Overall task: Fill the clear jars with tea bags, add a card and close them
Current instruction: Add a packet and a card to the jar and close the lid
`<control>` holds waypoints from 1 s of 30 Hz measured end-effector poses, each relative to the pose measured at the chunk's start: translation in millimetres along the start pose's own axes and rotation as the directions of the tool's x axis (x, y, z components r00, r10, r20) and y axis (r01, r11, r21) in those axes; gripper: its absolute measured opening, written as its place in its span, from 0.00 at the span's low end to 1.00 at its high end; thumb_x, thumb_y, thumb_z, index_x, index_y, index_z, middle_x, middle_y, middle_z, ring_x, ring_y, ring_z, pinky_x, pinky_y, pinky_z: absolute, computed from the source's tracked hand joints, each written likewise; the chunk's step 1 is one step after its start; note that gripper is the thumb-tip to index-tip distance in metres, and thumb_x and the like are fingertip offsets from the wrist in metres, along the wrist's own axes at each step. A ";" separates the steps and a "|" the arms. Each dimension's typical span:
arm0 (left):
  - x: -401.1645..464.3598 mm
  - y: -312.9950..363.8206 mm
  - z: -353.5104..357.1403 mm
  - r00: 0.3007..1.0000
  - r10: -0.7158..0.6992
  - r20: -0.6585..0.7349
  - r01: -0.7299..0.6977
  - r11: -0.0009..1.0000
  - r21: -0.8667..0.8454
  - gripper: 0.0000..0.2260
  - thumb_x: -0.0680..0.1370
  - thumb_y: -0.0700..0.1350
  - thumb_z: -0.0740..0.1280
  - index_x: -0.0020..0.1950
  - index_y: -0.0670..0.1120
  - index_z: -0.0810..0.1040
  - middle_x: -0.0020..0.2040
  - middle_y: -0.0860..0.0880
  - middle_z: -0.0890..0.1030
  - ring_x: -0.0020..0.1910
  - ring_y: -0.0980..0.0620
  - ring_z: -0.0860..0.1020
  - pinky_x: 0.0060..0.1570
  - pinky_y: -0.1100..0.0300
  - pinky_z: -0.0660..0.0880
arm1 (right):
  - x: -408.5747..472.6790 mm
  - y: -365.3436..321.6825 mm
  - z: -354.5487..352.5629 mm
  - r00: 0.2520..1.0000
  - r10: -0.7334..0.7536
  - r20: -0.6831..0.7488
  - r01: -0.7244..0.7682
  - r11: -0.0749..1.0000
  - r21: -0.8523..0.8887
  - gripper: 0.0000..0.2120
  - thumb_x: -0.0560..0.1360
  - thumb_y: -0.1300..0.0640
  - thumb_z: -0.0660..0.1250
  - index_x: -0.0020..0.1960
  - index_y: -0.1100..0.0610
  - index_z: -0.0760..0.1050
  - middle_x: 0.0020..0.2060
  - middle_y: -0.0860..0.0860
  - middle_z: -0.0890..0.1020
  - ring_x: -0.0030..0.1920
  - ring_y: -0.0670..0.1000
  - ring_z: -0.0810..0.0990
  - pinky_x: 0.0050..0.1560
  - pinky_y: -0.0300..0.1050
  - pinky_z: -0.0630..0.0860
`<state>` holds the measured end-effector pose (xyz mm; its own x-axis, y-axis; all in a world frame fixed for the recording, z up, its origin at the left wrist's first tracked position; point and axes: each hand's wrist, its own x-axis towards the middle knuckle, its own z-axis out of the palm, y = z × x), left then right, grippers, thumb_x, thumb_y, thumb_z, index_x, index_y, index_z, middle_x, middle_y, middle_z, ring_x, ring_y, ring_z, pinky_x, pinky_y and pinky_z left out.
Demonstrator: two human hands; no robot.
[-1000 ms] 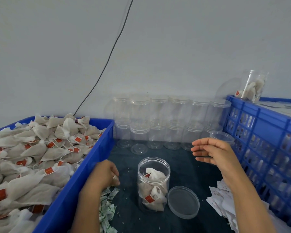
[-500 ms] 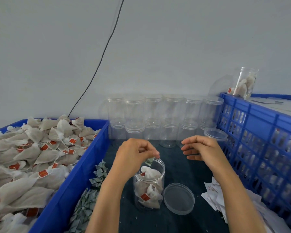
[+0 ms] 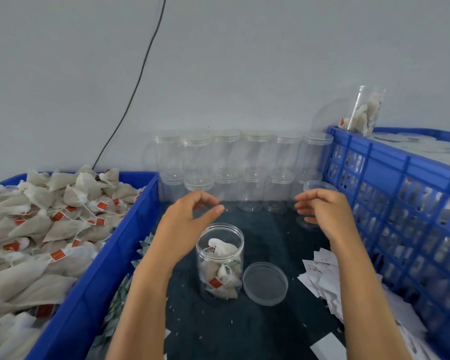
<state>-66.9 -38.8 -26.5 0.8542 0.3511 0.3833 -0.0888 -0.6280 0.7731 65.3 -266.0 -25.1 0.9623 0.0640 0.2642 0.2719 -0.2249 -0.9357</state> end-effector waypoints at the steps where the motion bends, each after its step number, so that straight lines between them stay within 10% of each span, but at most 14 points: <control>1: -3.1 -0.6 2.0 0.999 -0.028 0.015 0.028 1.000 -0.012 0.10 0.75 0.55 0.69 0.54 0.55 0.77 0.52 0.61 0.80 0.55 0.61 0.77 0.60 0.56 0.74 | -0.1 1.2 -3.3 1.000 0.004 -0.010 -0.004 1.000 -0.002 0.18 0.77 0.70 0.54 0.42 0.57 0.80 0.38 0.53 0.83 0.40 0.50 0.82 0.43 0.44 0.78; 11: -47.8 -49.4 56.1 0.990 -0.136 0.033 0.137 0.900 -0.415 0.37 0.68 0.37 0.76 0.68 0.51 0.59 0.63 0.50 0.74 0.58 0.60 0.76 0.51 0.73 0.72 | 22.3 51.3 -31.1 0.988 0.137 0.074 -0.099 0.920 -0.380 0.18 0.76 0.72 0.56 0.39 0.56 0.79 0.43 0.56 0.84 0.45 0.53 0.81 0.48 0.48 0.77; 21: -55.4 -66.9 78.5 0.992 -0.066 -0.104 0.021 0.923 -0.385 0.40 0.62 0.35 0.81 0.64 0.49 0.60 0.61 0.56 0.72 0.54 0.72 0.73 0.50 0.78 0.68 | 18.5 104.2 -18.9 0.931 0.294 0.216 0.021 0.547 -0.837 0.17 0.74 0.56 0.71 0.62 0.52 0.75 0.61 0.50 0.77 0.60 0.52 0.76 0.59 0.47 0.75; 30: -58.3 -70.2 82.1 0.991 -0.071 -0.117 0.020 0.922 -0.388 0.39 0.61 0.39 0.82 0.59 0.60 0.61 0.59 0.61 0.72 0.53 0.72 0.74 0.48 0.78 0.69 | 11.2 99.1 -18.5 0.965 0.170 0.202 0.132 0.354 -0.926 0.10 0.78 0.56 0.64 0.38 0.55 0.71 0.42 0.52 0.81 0.42 0.53 0.80 0.39 0.43 0.72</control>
<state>-68.4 -72.1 -144.6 0.7927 0.4733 0.3842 -0.2633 -0.3026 0.9160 103.1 -305.6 -110.6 0.9742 0.2203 0.0489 0.2237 -0.9714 -0.0795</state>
